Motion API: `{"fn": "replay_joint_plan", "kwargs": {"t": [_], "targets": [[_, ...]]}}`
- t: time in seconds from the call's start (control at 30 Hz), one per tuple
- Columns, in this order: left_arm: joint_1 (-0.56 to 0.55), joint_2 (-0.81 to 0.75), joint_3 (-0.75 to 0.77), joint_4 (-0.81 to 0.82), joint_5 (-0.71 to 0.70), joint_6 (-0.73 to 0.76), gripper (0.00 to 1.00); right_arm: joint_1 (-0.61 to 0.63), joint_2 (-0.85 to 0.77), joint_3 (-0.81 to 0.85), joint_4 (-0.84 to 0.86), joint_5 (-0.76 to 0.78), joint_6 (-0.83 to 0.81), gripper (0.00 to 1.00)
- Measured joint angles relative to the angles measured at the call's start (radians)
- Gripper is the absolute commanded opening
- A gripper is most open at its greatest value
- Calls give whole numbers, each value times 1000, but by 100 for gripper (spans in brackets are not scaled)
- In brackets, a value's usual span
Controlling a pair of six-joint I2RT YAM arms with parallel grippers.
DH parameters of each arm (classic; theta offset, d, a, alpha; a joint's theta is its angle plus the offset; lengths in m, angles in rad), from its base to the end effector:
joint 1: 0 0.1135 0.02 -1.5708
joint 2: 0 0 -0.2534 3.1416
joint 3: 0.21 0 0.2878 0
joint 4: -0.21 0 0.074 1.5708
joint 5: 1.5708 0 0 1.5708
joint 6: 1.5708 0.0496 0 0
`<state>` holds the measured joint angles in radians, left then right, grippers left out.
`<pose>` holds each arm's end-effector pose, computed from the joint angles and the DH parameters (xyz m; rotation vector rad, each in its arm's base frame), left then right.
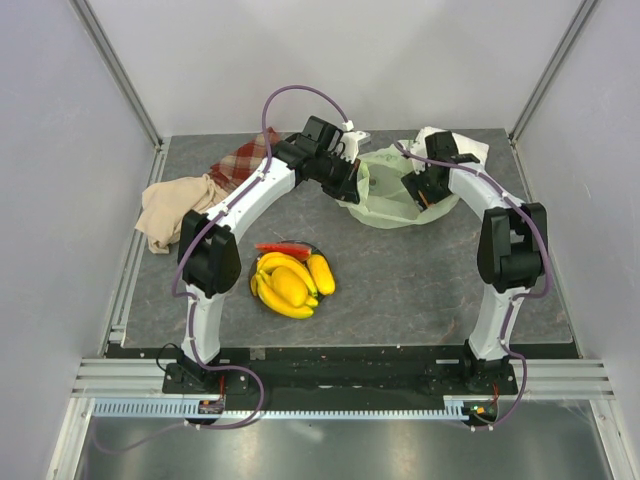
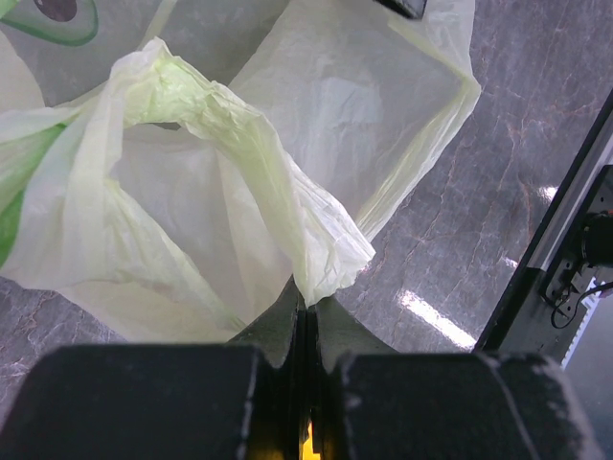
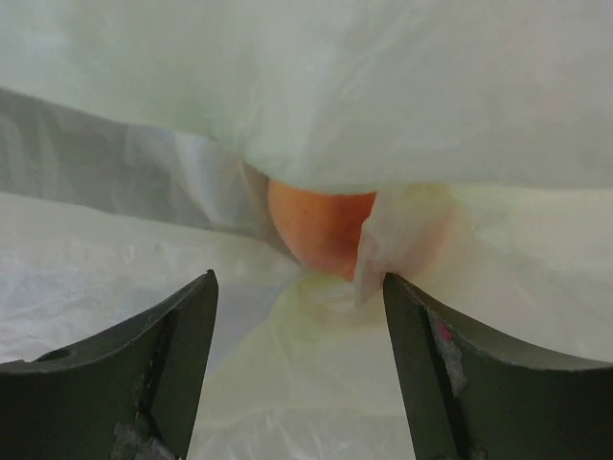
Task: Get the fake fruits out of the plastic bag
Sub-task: Adjust the plastic bag at the center of the board, then take out the fake fruit from the plastic bag.
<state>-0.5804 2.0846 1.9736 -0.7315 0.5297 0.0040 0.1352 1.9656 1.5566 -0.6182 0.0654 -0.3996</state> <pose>0.4116 -0.2999 0.2755 0.9455 2.2665 -0.8999 0.4597 0.0593 0.1848 -0.6655 2.5191 -0.1802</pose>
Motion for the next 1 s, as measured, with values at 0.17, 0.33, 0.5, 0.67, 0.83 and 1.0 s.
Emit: {"fn": "replay_joint_plan", "kwargs": {"t": [0.17, 0.33, 0.5, 0.67, 0.83, 1.0], "targets": [[0, 0, -1, 0, 0, 0, 2, 1, 14, -5, -14, -6, 10, 77], [0, 0, -17, -1, 0, 0, 2, 16, -2, 0, -29, -8, 3, 77], [0, 0, -19, -4, 0, 0, 2, 65, -82, 0, -44, -54, -21, 74], [0, 0, -19, -4, 0, 0, 1, 135, -142, 1, -19, -118, -47, 72], [3, 0, -26, -12, -8, 0, 2, 132, -34, 51, -16, -120, -67, 71], [1, -2, -37, -22, -10, 10, 1, 84, 94, 138, -19, -110, -77, 72]]}}
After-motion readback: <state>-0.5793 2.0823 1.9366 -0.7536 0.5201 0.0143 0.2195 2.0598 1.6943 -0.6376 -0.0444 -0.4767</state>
